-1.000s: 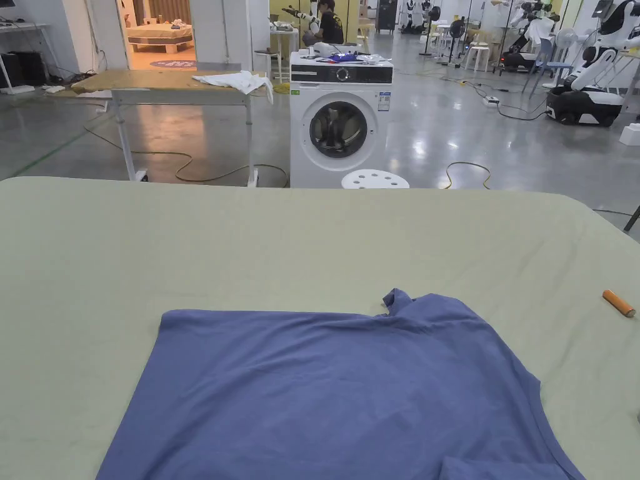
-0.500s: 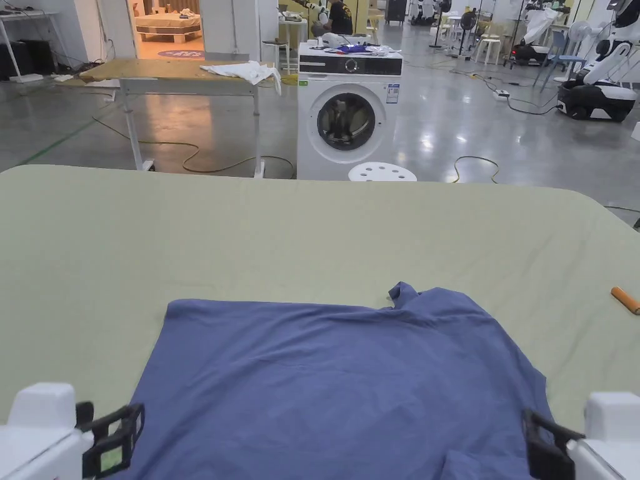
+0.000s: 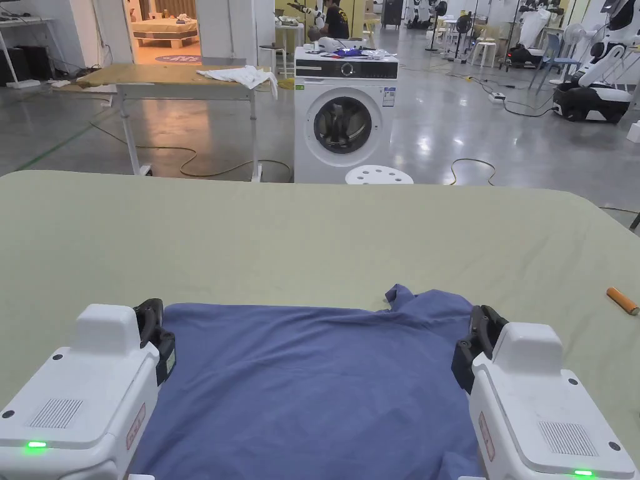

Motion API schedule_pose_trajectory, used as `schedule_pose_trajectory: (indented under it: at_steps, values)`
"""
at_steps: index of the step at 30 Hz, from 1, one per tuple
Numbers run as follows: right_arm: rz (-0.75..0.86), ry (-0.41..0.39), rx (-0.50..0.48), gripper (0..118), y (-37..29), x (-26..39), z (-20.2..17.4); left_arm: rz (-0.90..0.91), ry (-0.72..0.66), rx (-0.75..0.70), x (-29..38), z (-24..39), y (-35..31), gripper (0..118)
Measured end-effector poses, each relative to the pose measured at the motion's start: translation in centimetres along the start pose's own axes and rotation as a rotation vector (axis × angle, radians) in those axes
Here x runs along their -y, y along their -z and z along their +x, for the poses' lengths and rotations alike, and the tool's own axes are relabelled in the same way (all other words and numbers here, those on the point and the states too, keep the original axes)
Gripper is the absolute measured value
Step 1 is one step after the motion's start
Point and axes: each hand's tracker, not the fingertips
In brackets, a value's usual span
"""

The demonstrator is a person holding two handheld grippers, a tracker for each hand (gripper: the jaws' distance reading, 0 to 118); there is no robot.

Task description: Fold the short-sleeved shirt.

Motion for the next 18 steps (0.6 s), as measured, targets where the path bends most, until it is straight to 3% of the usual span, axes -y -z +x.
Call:
schedule_pose_trajectory:
  at_steps: [6, 18]
  values:
    - [-0.006, -0.019, -0.016, 0, 0.2, -0.2, -0.4, -0.100, 0.005, 0.013, 0.4, -1.5, 0.0, 0]
    - [-0.130, -0.020, -0.046, 0, 0.7, 2.2, 0.4, -0.747, -0.163, 0.092, 7.9, -9.4, 1.1, 0]
